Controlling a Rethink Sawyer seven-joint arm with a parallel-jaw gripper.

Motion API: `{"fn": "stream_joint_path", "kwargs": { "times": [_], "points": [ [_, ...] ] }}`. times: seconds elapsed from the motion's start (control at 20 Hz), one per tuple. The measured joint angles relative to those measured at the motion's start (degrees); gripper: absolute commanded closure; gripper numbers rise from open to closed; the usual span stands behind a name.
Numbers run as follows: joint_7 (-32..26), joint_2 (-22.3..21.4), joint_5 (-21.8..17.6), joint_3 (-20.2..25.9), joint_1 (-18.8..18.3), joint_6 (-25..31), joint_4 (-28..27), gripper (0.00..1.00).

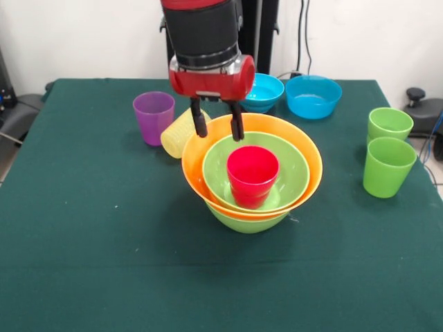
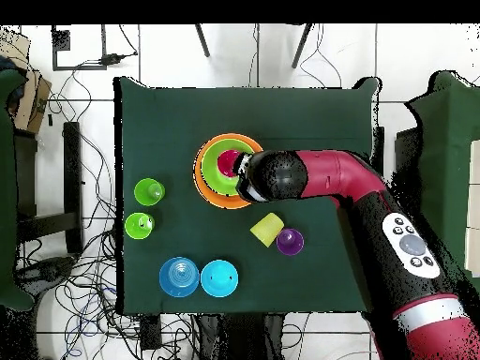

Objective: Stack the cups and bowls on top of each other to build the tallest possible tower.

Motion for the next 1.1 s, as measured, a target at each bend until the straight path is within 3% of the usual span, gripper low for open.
{"fn": "stream_joint_path", "kwargs": {
  "times": [0.55,1.1],
  "points": [
    [0.0,-6.8,0.0,0.0,0.0,0.0,5.9,0.0],
    [0.0,-8.9,0.0,0.0,-3.0,0.0,10.4,0.0]
  ]
}}
